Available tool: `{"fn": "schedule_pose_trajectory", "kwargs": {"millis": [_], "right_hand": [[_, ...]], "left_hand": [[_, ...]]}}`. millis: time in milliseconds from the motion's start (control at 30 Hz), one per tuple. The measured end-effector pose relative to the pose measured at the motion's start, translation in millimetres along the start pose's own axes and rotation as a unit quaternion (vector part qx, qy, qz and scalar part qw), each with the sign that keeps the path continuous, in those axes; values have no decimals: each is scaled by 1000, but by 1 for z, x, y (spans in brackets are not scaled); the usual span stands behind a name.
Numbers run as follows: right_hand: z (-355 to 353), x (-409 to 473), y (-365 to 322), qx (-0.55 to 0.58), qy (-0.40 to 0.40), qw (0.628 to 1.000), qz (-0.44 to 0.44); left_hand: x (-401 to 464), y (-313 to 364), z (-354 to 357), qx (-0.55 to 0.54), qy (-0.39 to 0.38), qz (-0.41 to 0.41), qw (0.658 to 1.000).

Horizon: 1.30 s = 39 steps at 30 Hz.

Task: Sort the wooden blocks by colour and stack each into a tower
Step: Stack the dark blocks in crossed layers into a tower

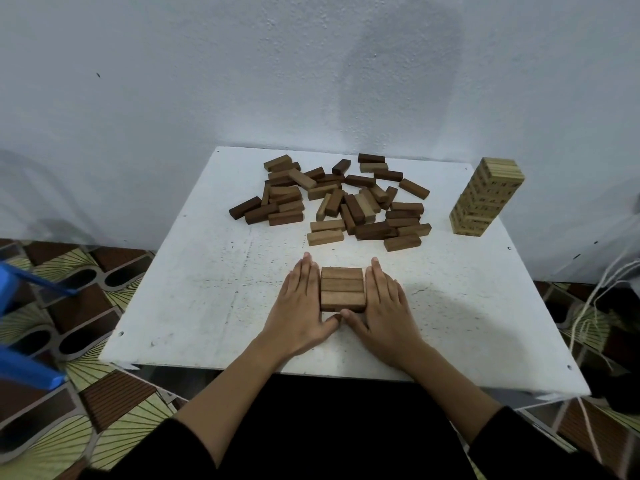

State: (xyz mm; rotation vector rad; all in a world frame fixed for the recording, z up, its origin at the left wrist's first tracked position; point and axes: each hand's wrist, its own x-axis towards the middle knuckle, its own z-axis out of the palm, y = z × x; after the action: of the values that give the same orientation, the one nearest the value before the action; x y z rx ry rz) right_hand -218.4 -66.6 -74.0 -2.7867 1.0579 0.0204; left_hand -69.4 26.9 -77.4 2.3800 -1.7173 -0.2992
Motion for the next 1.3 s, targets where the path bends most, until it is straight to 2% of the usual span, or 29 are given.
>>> {"fn": "schedule_pose_trajectory", "kwargs": {"millis": [500, 633, 767, 833, 900, 933, 1067, 1300], "right_hand": [[4, 2, 1, -17, 4, 1000, 0], [-1, -1, 2, 44, 2, 999, -12], [-18, 0, 8, 241, 58, 969, 1], [-30, 13, 13, 250, 121, 961, -8], [-38, 37, 16, 226, 191, 954, -53], [-42, 51, 15, 209, 185, 958, -72], [-58, 107, -2, 132, 74, 981, -118], [-59, 155, -18, 13, -18, 993, -118]], "left_hand": [[2, -2, 4, 9, 2, 11, 1000], [2, -3, 2, -12, -10, 16, 1000], [-5, -23, -9, -74, -36, 59, 995], [-9, -38, -21, -120, -2, 61, 991], [-7, -53, -30, -152, 61, 46, 985], [-2, -59, -33, -155, 95, 34, 983], [35, -76, -41, -128, 186, -8, 974], [97, -75, -56, -54, 178, 36, 982]]}}
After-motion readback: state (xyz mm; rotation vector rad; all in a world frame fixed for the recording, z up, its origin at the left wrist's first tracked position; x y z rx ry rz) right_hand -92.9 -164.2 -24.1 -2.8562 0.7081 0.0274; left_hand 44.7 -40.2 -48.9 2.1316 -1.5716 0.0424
